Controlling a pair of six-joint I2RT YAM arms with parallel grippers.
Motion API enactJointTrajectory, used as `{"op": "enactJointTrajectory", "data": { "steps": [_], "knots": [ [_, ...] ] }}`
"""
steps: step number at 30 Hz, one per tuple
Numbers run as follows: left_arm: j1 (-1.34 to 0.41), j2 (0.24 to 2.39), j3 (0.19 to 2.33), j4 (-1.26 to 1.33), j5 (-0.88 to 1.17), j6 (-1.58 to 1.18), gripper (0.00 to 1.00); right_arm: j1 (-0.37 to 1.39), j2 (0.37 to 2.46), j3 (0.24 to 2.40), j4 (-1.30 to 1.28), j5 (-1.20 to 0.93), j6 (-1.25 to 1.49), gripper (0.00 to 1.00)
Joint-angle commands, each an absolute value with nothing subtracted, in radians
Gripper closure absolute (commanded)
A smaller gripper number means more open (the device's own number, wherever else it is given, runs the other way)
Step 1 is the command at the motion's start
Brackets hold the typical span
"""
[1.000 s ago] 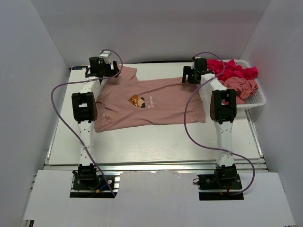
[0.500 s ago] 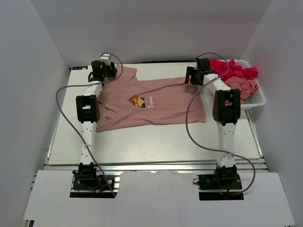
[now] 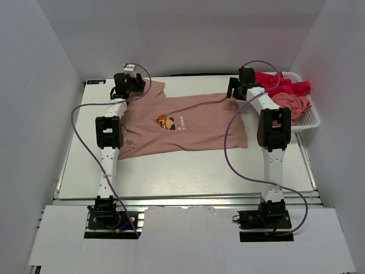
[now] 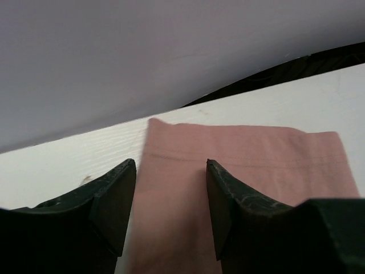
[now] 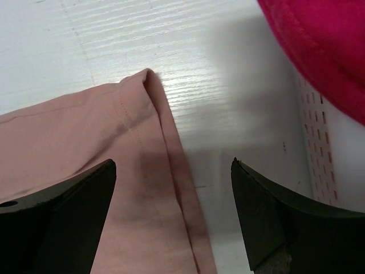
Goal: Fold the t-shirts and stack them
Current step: Grap the side of the flattened tshirt furthest away from the robot with both arms
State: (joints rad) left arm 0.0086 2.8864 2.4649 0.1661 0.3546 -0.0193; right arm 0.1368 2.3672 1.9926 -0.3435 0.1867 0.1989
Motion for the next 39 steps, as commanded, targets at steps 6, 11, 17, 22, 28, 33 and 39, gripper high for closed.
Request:
{"op": "enactJointTrajectory", "data": {
  "steps": [6,11,17,22,28,33,39],
  "knots": [
    [-0.046,2.884,2.519,0.195,0.434,-0.040,0.41,0.112,2.439,2.135,-0.351,0.201,0.210,0.15],
    [-0.052,2.879,2.523,0.164,0.468,-0.061,0.48,0.110,2.436,2.092,-0.252,0.157,0.183,0.17],
    [-0.052,2.870,2.531,0.127,0.453,-0.017,0.54,0.098,2.476,2.123,-0.253,0.066,0.218,0.24],
    [-0.051,2.852,2.528,0.078,0.442,0.037,0.58,0.094,2.467,2.080,-0.210,0.009,0.245,0.47],
    [-0.051,2.850,2.537,0.058,0.426,0.055,0.68,0.091,2.468,2.077,-0.193,-0.049,0.244,0.57],
    [-0.051,2.847,2.540,0.026,0.434,0.067,0.72,0.091,2.494,2.115,-0.178,-0.092,0.219,0.46],
    [-0.048,2.847,2.543,0.005,0.428,0.072,0.75,0.086,2.556,2.191,-0.187,-0.133,0.219,0.48]
  ]
}}
